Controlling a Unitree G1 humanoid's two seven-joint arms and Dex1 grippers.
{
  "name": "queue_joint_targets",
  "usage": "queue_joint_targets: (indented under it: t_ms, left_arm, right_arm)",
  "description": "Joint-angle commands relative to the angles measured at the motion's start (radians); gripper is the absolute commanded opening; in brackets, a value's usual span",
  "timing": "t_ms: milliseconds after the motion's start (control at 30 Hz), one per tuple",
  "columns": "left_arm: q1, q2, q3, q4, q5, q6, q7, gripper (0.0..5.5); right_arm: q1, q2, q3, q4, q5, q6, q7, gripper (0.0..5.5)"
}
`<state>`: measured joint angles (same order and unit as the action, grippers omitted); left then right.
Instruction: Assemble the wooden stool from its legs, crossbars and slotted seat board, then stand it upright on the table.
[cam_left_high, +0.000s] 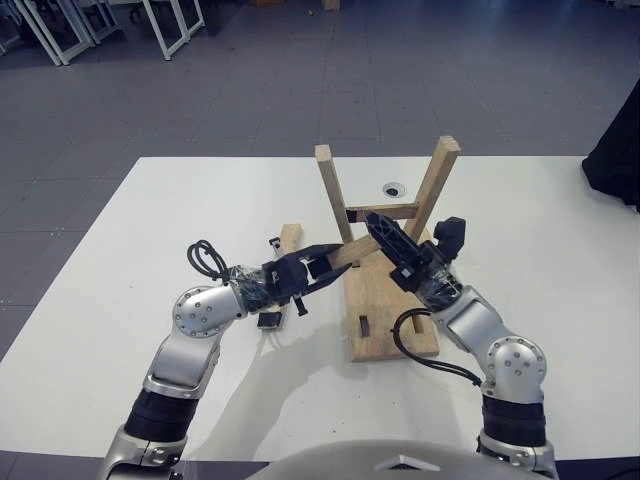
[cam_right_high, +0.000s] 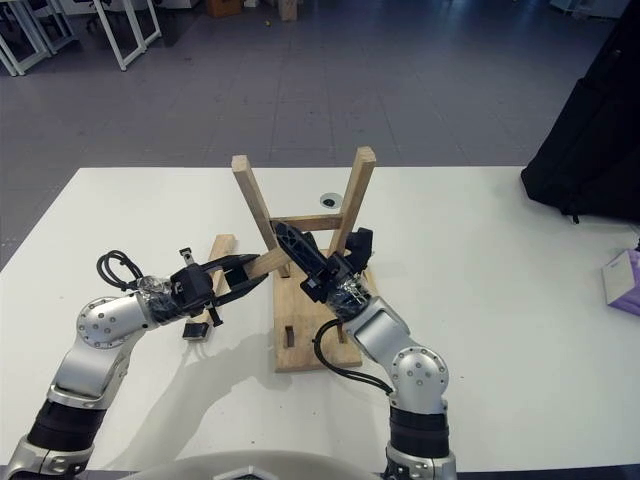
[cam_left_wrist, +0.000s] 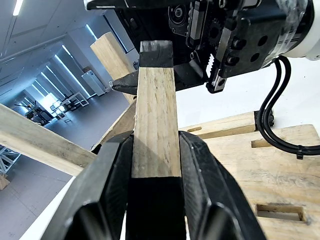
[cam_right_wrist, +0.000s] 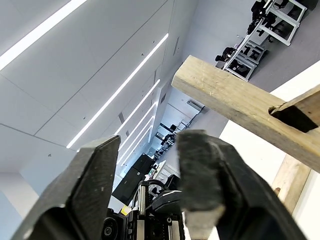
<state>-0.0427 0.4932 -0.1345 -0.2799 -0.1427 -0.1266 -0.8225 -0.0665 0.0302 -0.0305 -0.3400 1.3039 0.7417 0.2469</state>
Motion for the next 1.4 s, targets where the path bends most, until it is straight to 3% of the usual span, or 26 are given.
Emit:
queue_joint_targets:
  t_ms: [33,267,367,667,733,900,1000,1167,1233,1400]
  left_arm:
    - [-0.024,0.004,0.024,0.013,-0.016,0.023,0.021,1.29]
    - [-0.030,0.005,0.017,0.014,-0.030,0.036,0.025,1.29]
    - [-0.029,0.004,0.013,0.014,-0.032,0.036,0.025,1.29]
    - [-0.024,0.002,0.016,0.020,-0.039,0.133,0.053,1.29]
    - [-0.025,-0.006,0.025,0.029,-0.042,0.165,0.070,1.83]
    - [-0.023,-0.016,0.033,0.033,-0.043,0.189,0.103,2.51]
    - [-0.010,-0.011,0.039,0.039,-0.035,0.174,0.118,2.69]
    - [0.038,-0.052,0.090,0.062,0.012,0.089,0.234,2.69]
    - [0.042,-0.083,0.118,0.083,0.012,0.075,0.289,2.69]
    - [0.042,-0.107,0.151,0.139,-0.009,0.066,0.321,2.69]
  right_arm:
    - [-0.014,0.011,-0.005,0.008,0.026,-0.002,-0.012,1.92]
    - [-0.019,0.021,-0.017,0.022,0.013,-0.029,-0.014,0.76]
    - [-0.024,0.022,-0.019,0.027,-0.005,-0.046,-0.011,0.51]
    - [-0.032,0.022,-0.023,0.021,-0.045,-0.071,-0.004,0.43]
    - [-0.035,0.025,-0.029,0.022,-0.054,-0.082,-0.005,0.42]
    - [-0.041,0.019,-0.040,0.017,-0.077,-0.120,-0.016,0.42]
    - [-0.002,-0.066,-0.092,-0.047,-0.049,-0.093,-0.034,0.42]
    - [0.080,-0.328,-0.246,-0.047,-0.019,0.018,-0.042,0.42]
    - [0.071,-0.365,-0.264,-0.010,-0.092,0.018,-0.100,0.42]
    - [0.003,-0.323,-0.210,0.038,-0.347,-0.079,-0.251,0.42]
